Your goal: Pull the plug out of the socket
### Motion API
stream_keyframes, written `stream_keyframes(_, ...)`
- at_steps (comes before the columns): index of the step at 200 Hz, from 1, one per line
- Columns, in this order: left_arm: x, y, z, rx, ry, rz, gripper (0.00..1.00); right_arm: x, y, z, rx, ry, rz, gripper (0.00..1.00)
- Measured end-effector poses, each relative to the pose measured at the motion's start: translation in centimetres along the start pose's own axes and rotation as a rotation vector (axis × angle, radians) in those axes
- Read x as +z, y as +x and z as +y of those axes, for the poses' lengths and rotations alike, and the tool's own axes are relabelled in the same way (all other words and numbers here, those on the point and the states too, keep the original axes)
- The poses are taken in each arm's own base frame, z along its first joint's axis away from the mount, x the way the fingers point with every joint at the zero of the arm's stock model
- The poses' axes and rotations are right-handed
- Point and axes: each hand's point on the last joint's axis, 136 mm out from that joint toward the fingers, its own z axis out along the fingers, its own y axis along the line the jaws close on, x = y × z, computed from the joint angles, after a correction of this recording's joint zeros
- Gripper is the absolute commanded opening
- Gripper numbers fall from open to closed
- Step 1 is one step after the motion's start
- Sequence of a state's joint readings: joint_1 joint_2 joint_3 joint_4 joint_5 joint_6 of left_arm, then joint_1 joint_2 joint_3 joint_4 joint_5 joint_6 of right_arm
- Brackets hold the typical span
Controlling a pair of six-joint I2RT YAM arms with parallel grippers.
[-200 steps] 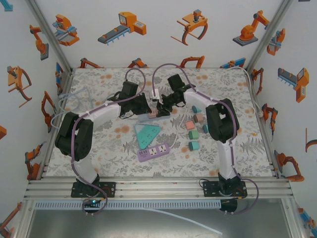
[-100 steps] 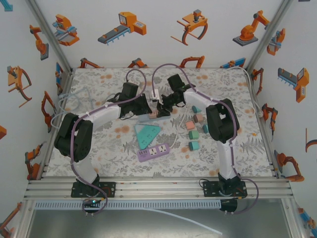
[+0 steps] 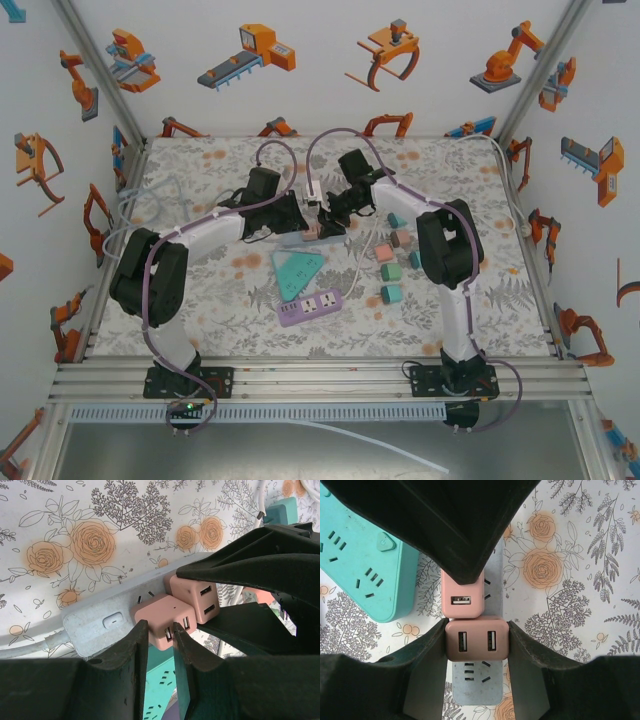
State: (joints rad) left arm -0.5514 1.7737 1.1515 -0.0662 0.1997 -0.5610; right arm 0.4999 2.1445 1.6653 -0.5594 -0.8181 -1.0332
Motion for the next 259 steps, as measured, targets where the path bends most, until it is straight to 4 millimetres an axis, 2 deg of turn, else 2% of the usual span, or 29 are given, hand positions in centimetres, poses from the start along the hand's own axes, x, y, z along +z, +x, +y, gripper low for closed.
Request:
stream_keyframes(151, 0.1, 0.2, -0.4, 0.036, 0.002, -0.002, 0.27, -0.2, -0.1, 0.2, 0.024, -0.005, 0.007, 0.0)
stream_keyframes(218, 0.0, -1.0, -1.1, 0.048, 0.02, -0.039, 0.28, -2.1, -1.0, -1.1, 0.074, 0.059, -0.03, 0.0)
stream_keyframes(259, 0.4, -0.6, -1.8, 0.082, 0.065, -0.018, 0.28, -2.0, -0.5, -0.8, 0.08, 0.07, -0.049, 0.0)
